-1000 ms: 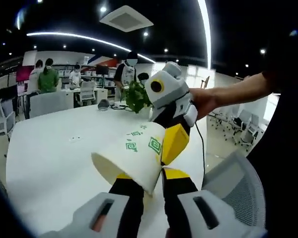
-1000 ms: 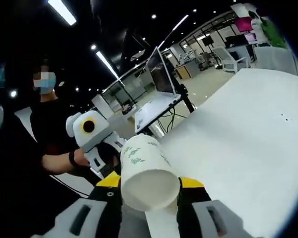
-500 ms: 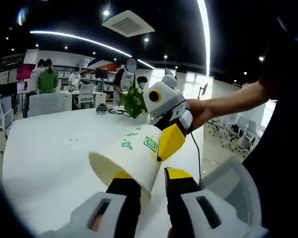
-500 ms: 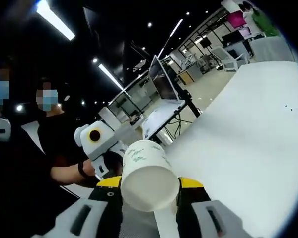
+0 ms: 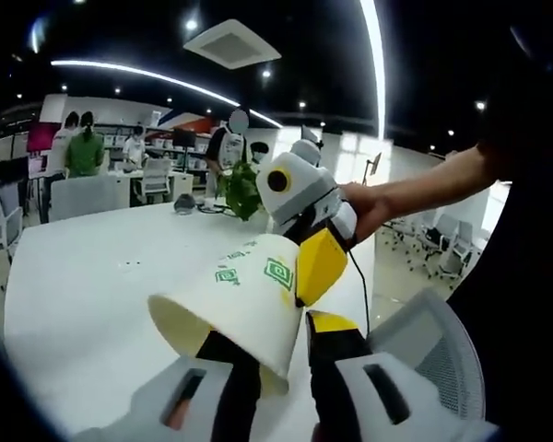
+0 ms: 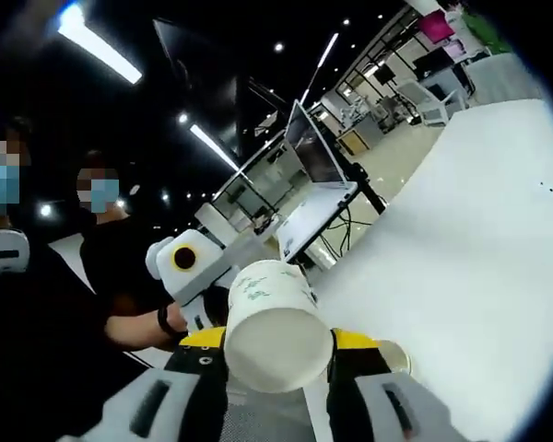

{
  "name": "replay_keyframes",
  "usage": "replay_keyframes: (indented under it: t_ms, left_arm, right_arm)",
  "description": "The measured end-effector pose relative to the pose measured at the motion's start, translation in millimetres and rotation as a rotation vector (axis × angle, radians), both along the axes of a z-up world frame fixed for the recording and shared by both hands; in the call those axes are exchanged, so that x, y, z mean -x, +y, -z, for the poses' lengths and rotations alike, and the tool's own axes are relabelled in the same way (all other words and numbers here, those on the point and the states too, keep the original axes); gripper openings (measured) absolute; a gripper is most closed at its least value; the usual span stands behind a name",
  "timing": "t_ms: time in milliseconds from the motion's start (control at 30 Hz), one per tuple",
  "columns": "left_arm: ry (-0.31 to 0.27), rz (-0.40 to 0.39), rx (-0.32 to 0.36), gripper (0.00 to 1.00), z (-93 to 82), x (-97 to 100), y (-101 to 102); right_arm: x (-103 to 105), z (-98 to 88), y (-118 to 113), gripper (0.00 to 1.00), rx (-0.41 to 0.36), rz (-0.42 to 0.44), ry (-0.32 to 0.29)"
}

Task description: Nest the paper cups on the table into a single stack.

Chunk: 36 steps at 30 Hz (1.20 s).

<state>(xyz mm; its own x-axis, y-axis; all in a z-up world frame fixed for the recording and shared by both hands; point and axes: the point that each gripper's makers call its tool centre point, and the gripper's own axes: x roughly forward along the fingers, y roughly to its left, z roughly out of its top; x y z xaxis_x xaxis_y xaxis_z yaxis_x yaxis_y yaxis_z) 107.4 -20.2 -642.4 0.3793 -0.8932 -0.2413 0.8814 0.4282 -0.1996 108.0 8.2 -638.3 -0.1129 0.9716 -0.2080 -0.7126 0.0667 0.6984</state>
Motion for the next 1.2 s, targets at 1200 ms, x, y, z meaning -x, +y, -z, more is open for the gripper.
replay_keyframes:
  t_ms: [1200]
  left_arm:
    - [0.03, 0.004, -0.112, 0.0, 20.1, -1.7, 3]
  right_arm:
    - [-20, 25.5, -32, 0.53, 0.143, 0.161, -0.217]
